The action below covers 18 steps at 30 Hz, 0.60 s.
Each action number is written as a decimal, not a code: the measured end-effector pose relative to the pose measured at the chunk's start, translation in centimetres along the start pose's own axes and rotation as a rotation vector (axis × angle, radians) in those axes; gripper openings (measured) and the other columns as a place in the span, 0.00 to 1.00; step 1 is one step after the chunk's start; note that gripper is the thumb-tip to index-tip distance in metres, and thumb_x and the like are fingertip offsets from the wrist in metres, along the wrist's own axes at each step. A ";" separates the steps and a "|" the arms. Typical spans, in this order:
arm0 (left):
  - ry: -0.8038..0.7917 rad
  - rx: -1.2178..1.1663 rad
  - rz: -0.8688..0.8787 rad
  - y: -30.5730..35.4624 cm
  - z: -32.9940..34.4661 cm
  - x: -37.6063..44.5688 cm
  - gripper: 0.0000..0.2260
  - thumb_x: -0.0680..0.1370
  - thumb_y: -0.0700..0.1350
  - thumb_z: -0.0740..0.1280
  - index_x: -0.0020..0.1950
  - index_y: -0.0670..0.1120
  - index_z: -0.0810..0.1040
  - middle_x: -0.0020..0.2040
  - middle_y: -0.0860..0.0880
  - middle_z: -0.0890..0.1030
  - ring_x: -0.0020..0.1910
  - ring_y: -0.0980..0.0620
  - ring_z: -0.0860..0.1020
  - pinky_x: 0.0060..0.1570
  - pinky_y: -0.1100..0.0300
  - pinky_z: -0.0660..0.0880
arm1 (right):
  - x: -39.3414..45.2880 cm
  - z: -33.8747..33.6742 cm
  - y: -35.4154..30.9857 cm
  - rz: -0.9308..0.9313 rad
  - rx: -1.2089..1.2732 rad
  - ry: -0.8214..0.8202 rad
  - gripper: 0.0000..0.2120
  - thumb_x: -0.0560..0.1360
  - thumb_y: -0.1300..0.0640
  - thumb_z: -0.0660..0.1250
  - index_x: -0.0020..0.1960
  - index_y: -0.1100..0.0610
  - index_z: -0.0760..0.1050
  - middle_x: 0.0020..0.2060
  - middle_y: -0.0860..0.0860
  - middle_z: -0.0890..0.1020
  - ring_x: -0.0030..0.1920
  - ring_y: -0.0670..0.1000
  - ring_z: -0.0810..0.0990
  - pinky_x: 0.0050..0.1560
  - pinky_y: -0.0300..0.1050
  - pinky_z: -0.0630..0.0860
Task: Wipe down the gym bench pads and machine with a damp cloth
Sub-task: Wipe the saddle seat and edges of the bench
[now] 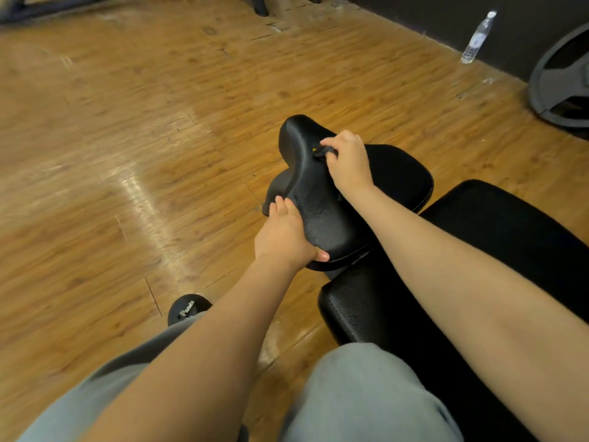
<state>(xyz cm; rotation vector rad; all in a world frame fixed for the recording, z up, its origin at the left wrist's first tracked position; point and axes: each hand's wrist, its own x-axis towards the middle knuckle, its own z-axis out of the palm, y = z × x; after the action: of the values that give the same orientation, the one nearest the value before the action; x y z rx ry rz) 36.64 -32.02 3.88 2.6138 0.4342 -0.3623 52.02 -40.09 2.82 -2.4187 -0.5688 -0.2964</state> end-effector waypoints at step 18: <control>0.058 -0.032 -0.098 0.2 0.4 -0.3 0.47 0.71 0.51 0.72 0.77 0.36 0.45 0.78 0.39 0.49 0.77 0.45 0.52 0.69 0.52 0.64 | -10.2 -2.3 -1.5 -0.551 0.046 -0.296 0.16 0.70 0.63 0.56 0.41 0.61 0.83 0.38 0.56 0.79 0.39 0.59 0.75 0.38 0.49 0.74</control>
<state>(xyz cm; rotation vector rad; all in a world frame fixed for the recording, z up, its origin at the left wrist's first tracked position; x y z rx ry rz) 36.35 -32.42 3.69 2.5837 0.5843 -0.3095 42.21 -43.73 1.90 -2.2340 -1.3621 -0.1449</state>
